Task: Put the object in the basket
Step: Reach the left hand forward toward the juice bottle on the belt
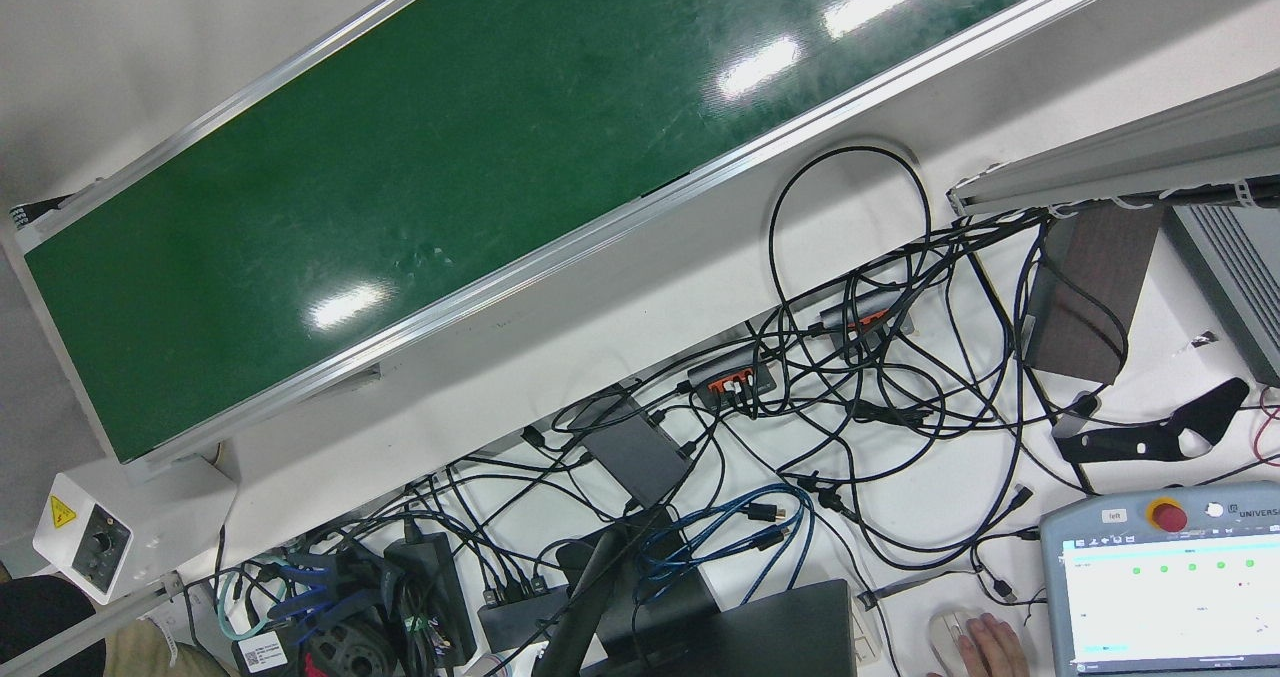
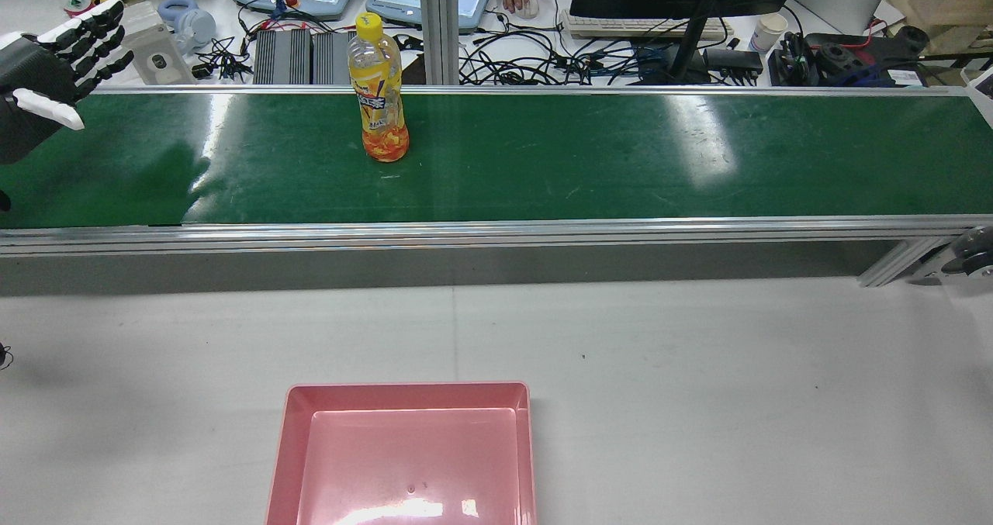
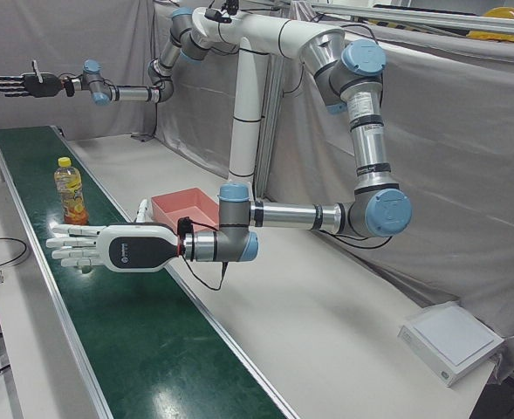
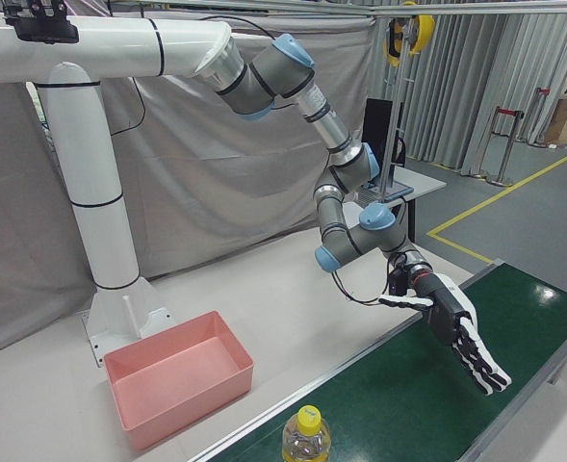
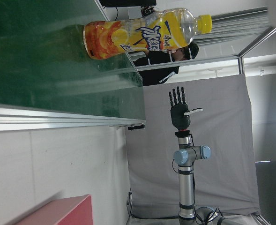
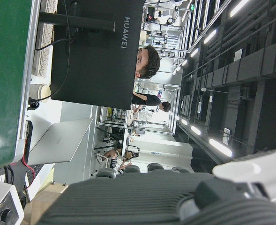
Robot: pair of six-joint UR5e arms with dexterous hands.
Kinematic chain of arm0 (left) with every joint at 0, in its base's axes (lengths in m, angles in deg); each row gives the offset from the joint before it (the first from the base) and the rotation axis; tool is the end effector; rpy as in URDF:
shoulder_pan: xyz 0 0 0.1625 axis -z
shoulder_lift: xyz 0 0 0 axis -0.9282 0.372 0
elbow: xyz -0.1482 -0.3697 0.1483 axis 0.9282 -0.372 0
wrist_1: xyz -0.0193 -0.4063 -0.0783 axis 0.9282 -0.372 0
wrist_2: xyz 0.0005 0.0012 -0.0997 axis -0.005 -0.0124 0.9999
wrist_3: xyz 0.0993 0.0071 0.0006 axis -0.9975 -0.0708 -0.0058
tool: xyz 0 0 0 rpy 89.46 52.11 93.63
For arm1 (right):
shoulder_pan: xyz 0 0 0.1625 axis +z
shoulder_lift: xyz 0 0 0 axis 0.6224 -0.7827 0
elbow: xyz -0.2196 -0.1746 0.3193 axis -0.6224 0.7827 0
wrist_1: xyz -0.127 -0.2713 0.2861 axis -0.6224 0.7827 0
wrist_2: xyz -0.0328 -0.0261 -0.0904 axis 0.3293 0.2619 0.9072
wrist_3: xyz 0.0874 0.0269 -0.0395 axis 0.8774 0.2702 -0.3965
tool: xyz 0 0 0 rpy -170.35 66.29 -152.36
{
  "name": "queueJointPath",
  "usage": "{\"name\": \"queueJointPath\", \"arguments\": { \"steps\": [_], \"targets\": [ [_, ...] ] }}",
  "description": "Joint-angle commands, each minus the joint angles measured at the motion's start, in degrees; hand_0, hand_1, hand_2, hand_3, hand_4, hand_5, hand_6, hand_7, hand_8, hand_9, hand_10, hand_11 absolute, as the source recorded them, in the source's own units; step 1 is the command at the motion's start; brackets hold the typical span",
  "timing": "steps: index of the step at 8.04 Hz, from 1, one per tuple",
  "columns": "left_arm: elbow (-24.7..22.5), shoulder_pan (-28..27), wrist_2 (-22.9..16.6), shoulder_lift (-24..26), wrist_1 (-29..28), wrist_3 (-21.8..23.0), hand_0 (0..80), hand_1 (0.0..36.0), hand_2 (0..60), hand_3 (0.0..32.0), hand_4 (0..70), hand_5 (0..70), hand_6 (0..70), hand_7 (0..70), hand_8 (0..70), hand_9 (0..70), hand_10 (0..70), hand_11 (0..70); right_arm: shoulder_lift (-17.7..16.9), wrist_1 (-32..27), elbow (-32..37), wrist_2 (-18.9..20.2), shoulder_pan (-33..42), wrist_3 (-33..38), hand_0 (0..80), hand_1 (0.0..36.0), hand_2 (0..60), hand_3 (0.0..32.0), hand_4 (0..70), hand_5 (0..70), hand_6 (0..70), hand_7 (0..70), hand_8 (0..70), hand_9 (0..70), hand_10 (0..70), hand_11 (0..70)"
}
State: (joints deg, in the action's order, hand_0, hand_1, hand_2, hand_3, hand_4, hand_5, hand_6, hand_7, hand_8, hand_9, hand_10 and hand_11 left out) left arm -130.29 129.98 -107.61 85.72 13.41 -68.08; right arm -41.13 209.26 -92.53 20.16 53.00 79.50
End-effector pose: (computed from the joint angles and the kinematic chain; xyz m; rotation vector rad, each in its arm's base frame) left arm 0.1549 -0.6018 0.4640 -0.1508 2.3694 -1.5543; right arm 0.1449 -0.4834 0.6607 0.1250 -2.1217 2.2274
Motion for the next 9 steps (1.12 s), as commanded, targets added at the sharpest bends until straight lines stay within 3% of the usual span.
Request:
{"name": "queueJointPath", "arguments": {
  "steps": [1,3,5,9],
  "targets": [
    [0.5,-3.9,4.1,2.1,0.9,-0.1,56.3,3.8,0.0,0.0,10.4,2.8,0.0,0.0,0.0,0.0,0.8,2.7,0.0,0.0,0.0,0.0,0.0,0.0,0.0,0.0,0.0,0.0,0.0,0.0,0.0,0.0,0.0,0.0,0.0,0.0],
    [1.6,-4.7,4.4,3.5,2.4,-0.4,56.8,4.1,0.0,0.0,11.2,3.5,0.0,0.0,0.0,0.0,0.9,2.9,0.0,0.0,0.0,0.0,0.0,0.0,0.0,0.0,0.0,0.0,0.0,0.0,0.0,0.0,0.0,0.0,0.0,0.0],
    [6.1,-5.9,4.4,7.2,2.2,-1.2,56.0,3.4,0.0,0.0,10.5,3.5,0.0,0.0,0.0,0.0,0.7,2.6,0.0,0.0,0.0,0.0,0.0,0.0,0.0,0.0,0.0,0.0,0.0,0.0,0.0,0.0,0.0,0.0,0.0,0.0],
    [6.2,-7.6,5.2,8.0,1.9,-1.2,56.9,3.8,0.0,0.0,11.6,4.2,0.0,0.0,0.0,0.0,0.5,2.3,0.0,0.0,0.0,0.0,0.0,0.0,0.0,0.0,0.0,0.0,0.0,0.0,0.0,0.0,0.0,0.0,0.0,0.0]
  ]
}}
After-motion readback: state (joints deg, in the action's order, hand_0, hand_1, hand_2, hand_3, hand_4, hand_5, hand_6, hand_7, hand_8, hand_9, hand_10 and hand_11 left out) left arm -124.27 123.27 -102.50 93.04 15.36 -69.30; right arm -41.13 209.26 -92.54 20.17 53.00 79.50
